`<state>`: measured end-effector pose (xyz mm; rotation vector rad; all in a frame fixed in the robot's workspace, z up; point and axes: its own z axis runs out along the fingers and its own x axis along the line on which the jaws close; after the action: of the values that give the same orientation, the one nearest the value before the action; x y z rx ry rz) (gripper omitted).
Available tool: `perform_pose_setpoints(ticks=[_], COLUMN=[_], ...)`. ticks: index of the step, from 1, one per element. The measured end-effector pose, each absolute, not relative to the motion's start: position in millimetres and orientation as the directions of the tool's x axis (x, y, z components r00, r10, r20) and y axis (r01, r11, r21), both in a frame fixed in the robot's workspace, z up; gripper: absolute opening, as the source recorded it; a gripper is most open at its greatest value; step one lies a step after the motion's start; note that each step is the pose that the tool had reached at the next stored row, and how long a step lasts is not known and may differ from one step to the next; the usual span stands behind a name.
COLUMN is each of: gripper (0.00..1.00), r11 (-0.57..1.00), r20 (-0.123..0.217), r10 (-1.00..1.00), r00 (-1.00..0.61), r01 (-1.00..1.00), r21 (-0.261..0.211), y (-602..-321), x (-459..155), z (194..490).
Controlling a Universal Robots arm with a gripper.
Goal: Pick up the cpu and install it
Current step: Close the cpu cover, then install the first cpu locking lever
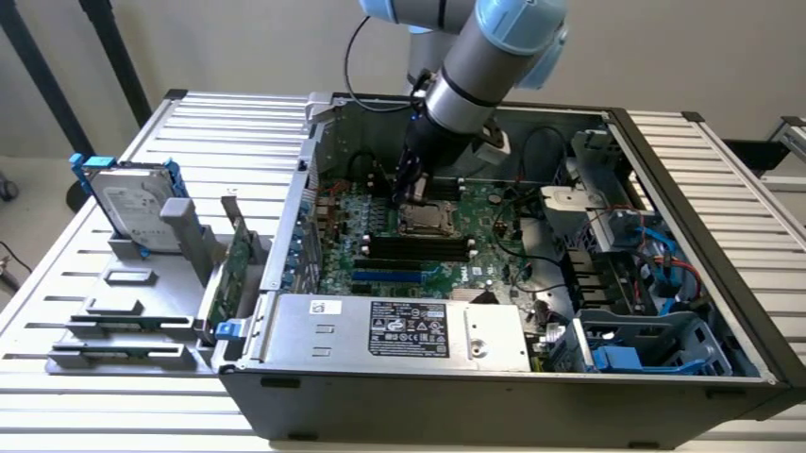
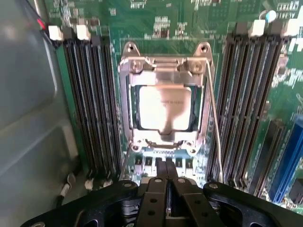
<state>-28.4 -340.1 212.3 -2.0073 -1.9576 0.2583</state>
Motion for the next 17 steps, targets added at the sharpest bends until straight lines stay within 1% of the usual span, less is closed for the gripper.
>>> perform_pose_setpoints(ticks=[4, 17], gripper=[0.11, 0.11], r11=[-0.005, -0.005], r20=[0.097, 0.097], r10=[0.994, 0.994], r00=[0.042, 0.042], r01=[0.936, 0.936], r21=[-0.353, -0.353], y=[-340.2, -340.2], x=[-39.0, -39.6], z=[214.5, 214.7])
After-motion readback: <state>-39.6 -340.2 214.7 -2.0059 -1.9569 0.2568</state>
